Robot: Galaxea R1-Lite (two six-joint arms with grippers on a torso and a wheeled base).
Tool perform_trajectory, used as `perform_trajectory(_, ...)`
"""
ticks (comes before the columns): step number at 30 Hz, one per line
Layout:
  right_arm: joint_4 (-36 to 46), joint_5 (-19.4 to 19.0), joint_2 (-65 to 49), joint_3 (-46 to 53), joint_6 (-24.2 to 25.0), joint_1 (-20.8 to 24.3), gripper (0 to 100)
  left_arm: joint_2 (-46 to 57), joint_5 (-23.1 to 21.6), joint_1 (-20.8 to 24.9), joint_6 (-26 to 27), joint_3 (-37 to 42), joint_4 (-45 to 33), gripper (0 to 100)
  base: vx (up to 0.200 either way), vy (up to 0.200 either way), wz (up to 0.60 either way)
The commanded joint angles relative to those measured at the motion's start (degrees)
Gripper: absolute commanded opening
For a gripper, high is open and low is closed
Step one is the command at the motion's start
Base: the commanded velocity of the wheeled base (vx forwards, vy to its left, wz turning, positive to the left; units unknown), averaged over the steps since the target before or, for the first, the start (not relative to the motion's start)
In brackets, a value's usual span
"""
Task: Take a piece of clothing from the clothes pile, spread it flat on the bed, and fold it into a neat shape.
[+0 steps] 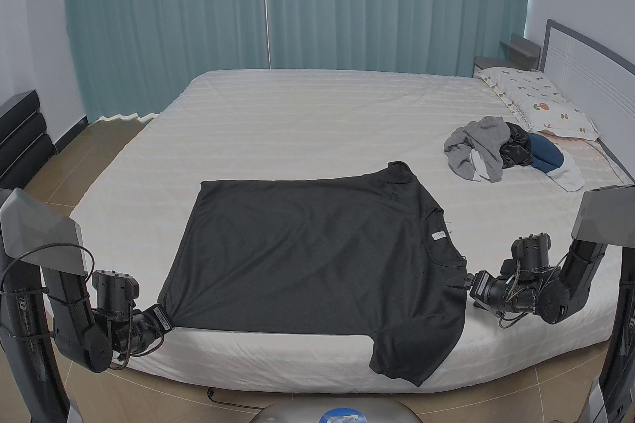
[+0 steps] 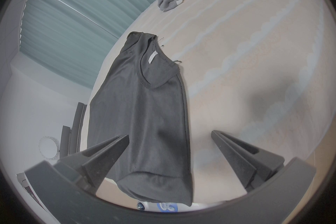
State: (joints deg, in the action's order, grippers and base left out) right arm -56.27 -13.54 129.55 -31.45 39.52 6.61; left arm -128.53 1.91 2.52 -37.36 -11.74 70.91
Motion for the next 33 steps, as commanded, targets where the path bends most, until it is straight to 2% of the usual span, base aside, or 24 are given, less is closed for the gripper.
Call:
perform_trajectory(1, 0.20, 1.15, 1.41, -1.95, -0.06, 0.86, 100, -0.06, 0.02, -0.06, -0.08, 0.05, 0.02, 0, 0.000, 0.000, 0.00)
perform_trajectory(2, 0.20, 1.24, 1.58, -1.95, -0.06, 0.86, 100, -0.06, 0.02, -0.06, 0.01, -0.04, 0.02, 0, 0.000, 0.000, 0.00)
perform_trajectory(3, 0.11, 2.29, 2.29, -2.30, -0.15, 0.95, 0, -0.06, 0.02, -0.06, 0.01, 0.05, 0.02, 0, 0.000, 0.000, 0.00)
perform_trajectory(21, 0.20, 3.44, -0.44, 1.22, -1.47, -0.81, 0, 0.03, 0.02, -0.06, 0.27, 0.58, 0.02, 0, 0.000, 0.000, 0.00)
perform_trajectory(29, -0.15, 3.35, -3.07, 7.37, -7.71, -3.53, 0, 0.64, -0.07, 0.29, 1.94, 1.90, -0.60, 0, 0.000, 0.000, 0.00)
perform_trajectory(33, -0.51, 3.35, -3.07, 8.42, -8.23, -3.71, 0, 0.73, -0.07, 0.29, 3.88, 3.13, -0.60, 0, 0.000, 0.000, 0.00)
